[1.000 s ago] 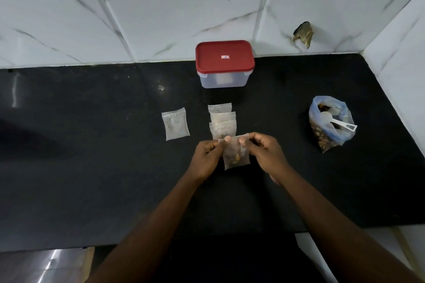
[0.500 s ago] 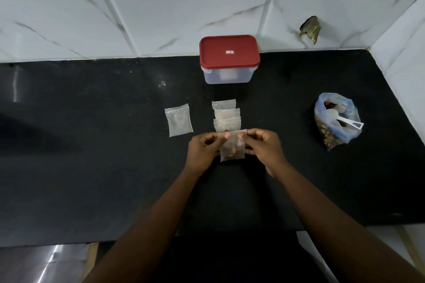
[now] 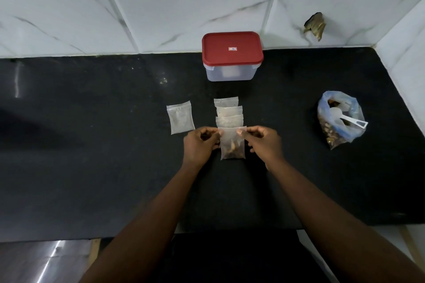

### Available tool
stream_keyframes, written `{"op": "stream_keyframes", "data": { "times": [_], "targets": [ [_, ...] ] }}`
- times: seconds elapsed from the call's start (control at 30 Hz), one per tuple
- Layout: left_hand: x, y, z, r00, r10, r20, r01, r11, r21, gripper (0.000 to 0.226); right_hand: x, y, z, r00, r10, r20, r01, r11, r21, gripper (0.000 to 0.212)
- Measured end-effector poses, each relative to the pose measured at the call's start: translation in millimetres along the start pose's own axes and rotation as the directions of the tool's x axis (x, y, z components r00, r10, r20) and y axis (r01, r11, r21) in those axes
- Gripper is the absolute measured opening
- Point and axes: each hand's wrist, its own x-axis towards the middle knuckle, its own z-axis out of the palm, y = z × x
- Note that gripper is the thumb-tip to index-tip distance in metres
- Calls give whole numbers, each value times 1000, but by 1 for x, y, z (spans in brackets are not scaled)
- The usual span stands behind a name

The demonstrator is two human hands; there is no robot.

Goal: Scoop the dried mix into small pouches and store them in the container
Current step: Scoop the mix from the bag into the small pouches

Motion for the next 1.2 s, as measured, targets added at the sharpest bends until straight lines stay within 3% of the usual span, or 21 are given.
{"op": "stream_keyframes", "data": {
  "times": [0.13, 0.27, 0.4, 0.57, 0.73, 0.87, 1.0, 1.2],
  "targets": [
    [2, -1, -6, 999, -4, -31, 5, 999, 48, 6, -2, -4, -5, 1000, -8, 4, 8, 1000, -16, 21],
    [5, 0, -17, 989, 49, -137, -26, 985, 170, 4, -5, -10, -10, 974, -196, -110, 187, 979, -85, 15],
    [12, 8, -32, 968, 77, -241, -15, 968, 249, 7, -10, -21, -2, 950, -312, -21, 307, 943, -130, 5],
    [27, 7, -45, 933, 96, -348, 77, 890, 450, 43, -14, -33, 22, 923, -381, 55, 385, 917, -105, 4],
    [45, 13, -51, 917, -87, -389, 290, 815, 502, 63, -13, -37, 32, 919, -383, 93, 391, 915, -100, 7],
    [53, 10, -54, 921, -112, -373, 304, 806, 508, 61, -11, -38, 32, 927, -365, 86, 373, 921, -116, 6],
    [58, 6, -59, 914, -163, -371, 312, 867, 388, 59, -9, -40, 30, 933, -353, 76, 360, 924, -128, 5],
    [49, 9, -63, 929, -251, -274, 308, 933, 189, 13, -7, -44, 32, 937, -342, 70, 348, 932, -106, 5]
  ]
}}
